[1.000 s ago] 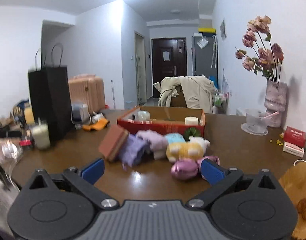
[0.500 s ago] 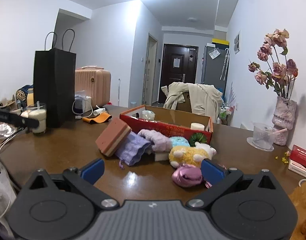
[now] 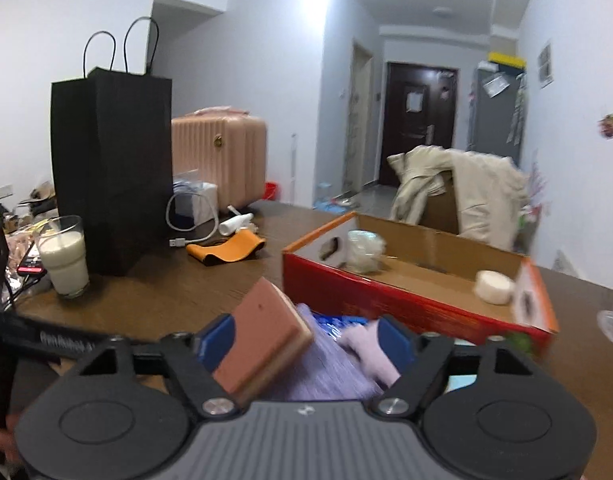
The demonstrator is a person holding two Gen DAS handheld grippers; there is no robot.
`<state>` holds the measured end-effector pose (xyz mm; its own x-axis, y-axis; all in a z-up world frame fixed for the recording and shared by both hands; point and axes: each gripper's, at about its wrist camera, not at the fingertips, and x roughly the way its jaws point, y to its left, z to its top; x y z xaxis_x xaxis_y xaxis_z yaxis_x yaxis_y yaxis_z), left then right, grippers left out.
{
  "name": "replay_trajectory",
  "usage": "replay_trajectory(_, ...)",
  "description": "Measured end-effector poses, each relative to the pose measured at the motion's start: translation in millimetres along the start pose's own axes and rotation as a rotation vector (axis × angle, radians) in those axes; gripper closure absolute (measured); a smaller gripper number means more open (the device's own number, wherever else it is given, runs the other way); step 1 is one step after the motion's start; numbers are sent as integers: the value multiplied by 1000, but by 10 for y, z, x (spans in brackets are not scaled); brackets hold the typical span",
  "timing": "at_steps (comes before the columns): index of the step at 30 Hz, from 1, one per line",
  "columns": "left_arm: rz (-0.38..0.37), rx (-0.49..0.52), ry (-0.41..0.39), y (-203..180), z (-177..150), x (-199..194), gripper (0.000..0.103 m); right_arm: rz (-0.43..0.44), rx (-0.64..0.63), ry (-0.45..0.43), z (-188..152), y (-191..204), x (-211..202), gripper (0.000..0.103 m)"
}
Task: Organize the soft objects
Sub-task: 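Grasp the pink sponge block with the left tool, right tool steadying it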
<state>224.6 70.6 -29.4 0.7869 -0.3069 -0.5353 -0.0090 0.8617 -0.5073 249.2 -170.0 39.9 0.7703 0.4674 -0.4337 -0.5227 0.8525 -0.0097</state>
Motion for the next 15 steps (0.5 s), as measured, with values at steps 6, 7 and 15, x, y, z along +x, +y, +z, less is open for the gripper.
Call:
replay_trajectory(6,-133,-118,117,166,118,310,29,72,12,104,153,8,647,55)
replay_trajectory(7,-154,-136,127,196,120,341,32,81,14,121,155,11,717,62)
replay_trajectory(15,-207,-179,121,262,136,322,65,84,80,155,114,-43,718,73)
